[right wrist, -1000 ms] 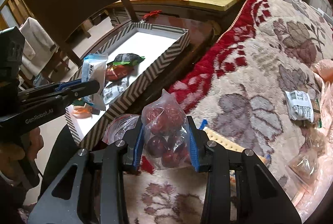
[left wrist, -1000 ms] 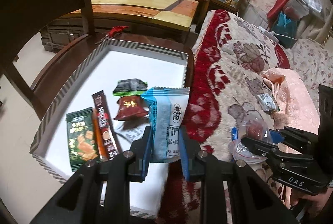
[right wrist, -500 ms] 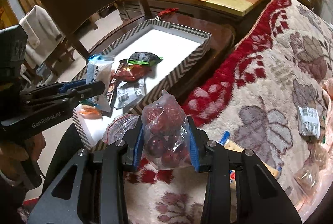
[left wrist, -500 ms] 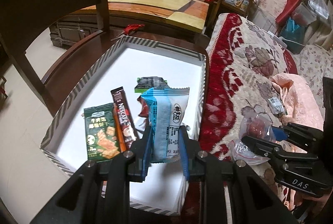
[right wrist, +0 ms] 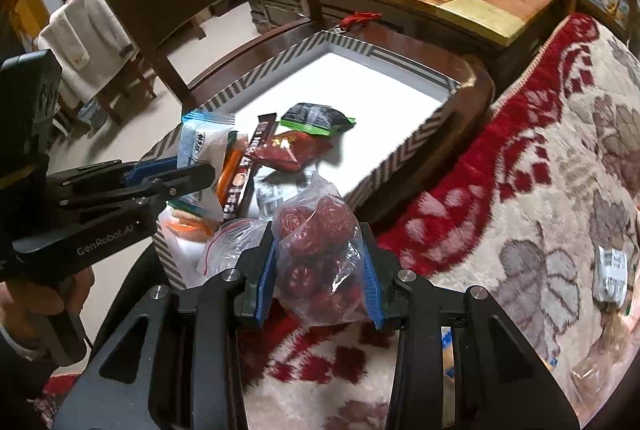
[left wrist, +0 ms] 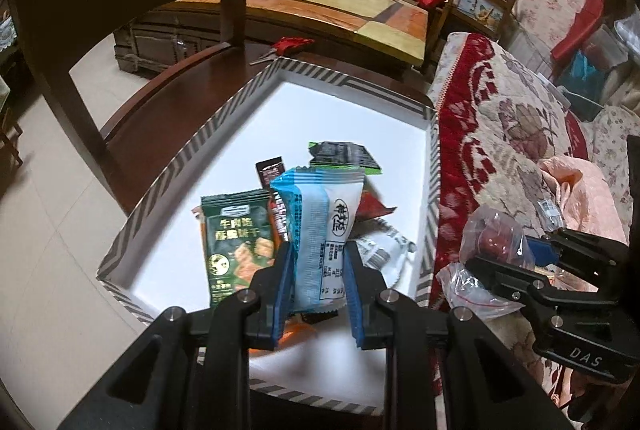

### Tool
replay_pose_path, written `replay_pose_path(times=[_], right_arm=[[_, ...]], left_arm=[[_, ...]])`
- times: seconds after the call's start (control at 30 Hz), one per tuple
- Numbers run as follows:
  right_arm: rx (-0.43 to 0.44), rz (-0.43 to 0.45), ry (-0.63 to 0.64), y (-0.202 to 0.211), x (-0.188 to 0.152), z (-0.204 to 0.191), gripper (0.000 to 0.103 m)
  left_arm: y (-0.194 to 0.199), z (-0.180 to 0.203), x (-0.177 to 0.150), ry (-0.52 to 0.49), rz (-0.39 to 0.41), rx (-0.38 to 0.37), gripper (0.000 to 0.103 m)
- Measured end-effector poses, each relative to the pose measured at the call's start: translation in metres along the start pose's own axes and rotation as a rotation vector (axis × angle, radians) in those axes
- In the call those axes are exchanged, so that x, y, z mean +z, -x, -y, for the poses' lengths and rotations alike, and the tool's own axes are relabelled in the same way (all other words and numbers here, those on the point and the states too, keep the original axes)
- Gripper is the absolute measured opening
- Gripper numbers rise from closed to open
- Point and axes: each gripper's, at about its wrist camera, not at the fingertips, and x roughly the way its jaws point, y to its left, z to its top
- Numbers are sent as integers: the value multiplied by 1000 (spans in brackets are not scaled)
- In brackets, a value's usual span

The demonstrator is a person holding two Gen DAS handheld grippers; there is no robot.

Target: Organize snacks

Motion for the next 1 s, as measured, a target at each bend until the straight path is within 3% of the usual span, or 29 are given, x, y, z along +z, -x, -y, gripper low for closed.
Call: replay_pose_path(times=[1.0], right_arm=[[63, -109, 109, -67, 30, -46, 36]], left_arm=[[-19, -23, 8, 22, -15, 37, 27]])
